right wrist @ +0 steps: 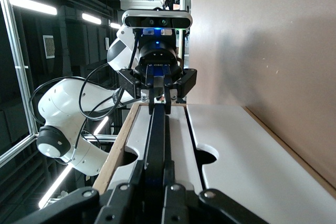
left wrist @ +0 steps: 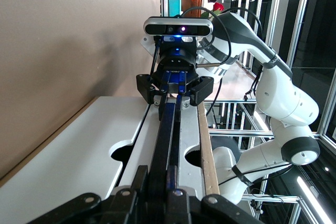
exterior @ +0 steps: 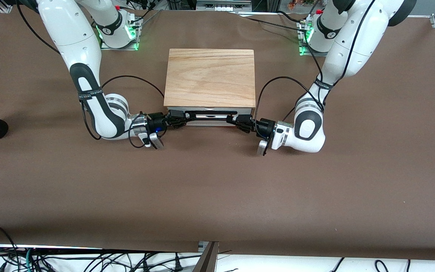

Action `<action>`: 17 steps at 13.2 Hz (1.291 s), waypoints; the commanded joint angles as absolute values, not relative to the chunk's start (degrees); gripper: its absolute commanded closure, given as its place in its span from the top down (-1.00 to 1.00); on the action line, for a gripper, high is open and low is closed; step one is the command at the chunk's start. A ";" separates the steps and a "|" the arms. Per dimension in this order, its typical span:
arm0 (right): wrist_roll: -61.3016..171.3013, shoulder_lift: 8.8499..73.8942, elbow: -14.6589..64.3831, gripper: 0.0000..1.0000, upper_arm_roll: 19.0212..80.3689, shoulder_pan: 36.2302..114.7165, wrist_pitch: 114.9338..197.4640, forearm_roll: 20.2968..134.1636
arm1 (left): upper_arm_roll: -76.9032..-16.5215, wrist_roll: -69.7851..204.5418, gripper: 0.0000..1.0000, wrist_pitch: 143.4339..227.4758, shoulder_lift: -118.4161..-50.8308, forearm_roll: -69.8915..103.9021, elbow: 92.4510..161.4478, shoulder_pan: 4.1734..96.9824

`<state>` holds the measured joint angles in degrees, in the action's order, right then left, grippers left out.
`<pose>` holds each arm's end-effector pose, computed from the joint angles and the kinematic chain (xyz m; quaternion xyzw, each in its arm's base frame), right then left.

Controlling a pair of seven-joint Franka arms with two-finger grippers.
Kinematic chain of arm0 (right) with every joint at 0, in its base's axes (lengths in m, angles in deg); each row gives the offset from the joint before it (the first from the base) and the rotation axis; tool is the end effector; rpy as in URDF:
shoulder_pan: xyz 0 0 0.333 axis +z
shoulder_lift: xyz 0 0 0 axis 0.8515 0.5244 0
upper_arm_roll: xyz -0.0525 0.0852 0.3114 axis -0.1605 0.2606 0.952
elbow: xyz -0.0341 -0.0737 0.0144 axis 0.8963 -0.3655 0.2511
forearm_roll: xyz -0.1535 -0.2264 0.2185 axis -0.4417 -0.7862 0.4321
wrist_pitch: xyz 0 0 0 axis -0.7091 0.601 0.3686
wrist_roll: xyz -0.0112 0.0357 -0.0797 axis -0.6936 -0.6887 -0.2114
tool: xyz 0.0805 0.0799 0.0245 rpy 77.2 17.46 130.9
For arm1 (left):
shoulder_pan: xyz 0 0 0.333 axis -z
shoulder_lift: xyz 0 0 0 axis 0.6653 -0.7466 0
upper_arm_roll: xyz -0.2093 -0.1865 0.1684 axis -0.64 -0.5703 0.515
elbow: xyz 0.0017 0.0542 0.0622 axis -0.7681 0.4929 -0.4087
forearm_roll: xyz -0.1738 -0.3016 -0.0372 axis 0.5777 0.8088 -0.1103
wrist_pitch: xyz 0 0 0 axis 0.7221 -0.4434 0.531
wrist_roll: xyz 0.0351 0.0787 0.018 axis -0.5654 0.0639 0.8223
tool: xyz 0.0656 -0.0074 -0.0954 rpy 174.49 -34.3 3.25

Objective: Pull top drawer with both arms simultaneously
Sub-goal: 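Pull the handle outward with both grippers to slide the drawer open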

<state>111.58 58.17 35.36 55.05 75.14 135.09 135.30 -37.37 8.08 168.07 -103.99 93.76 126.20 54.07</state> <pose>0.5195 0.2692 0.1987 -0.7105 -0.0755 0.0509 0.6978 0.5457 -0.3050 0.2058 0.7234 -0.1024 -0.0990 0.6756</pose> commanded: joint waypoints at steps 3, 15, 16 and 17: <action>111.41 63.16 27.02 -0.69 55.41 74.81 136.37 139.61 | -37.53 11.60 -1.00 167.61 -106.01 95.46 120.34 54.36; 104.73 73.09 9.44 -0.69 54.18 71.56 138.84 140.05 | -37.09 24.28 -1.00 167.96 -114.81 96.08 101.77 54.10; 104.11 73.71 7.94 -0.69 54.18 71.21 138.84 139.97 | -37.09 24.28 -1.00 167.96 -114.90 96.08 101.25 53.66; 103.50 73.89 6.89 -0.69 54.18 70.95 139.28 139.96 | -37.09 24.28 -1.00 168.05 -114.90 96.08 100.89 53.48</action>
<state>104.10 70.09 14.02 54.29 73.16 135.71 137.90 -35.97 20.11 170.02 -115.40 93.76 103.99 53.81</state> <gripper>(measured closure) 0.819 0.819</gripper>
